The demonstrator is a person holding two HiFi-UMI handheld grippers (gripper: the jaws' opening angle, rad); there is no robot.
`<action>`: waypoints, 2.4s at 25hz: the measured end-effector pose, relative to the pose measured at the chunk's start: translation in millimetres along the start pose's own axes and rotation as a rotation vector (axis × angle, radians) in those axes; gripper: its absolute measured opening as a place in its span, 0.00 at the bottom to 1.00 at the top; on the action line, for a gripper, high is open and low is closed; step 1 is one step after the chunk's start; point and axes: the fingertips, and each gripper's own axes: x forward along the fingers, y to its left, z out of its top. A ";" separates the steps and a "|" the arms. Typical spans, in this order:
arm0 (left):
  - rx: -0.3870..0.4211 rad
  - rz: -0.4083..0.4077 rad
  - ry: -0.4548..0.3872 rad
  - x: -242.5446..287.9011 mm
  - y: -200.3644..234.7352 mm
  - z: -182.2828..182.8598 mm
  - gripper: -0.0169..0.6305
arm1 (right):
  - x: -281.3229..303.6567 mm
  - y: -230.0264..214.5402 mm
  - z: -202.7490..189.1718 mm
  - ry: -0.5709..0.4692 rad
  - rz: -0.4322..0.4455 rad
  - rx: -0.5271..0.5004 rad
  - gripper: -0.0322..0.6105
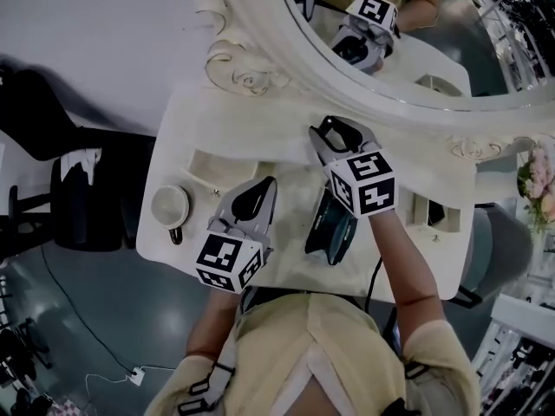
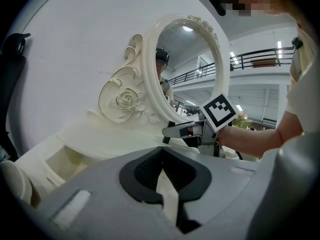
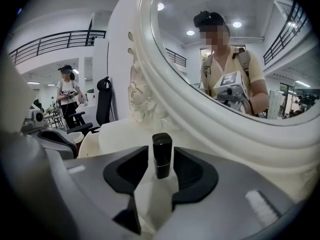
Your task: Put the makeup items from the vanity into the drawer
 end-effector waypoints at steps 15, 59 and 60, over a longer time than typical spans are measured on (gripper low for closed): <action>0.007 -0.007 0.024 6.7 -19.9 -1.0 0.03 | -19.4 -3.3 -4.6 -0.024 0.036 -0.023 0.22; 0.201 -0.510 0.231 92.9 -304.2 -43.7 0.03 | -279.0 -159.0 -172.4 0.019 -0.298 0.229 0.22; 0.207 -0.513 0.238 94.6 -306.9 -46.9 0.03 | -279.3 -161.3 -177.2 0.030 -0.299 0.233 0.22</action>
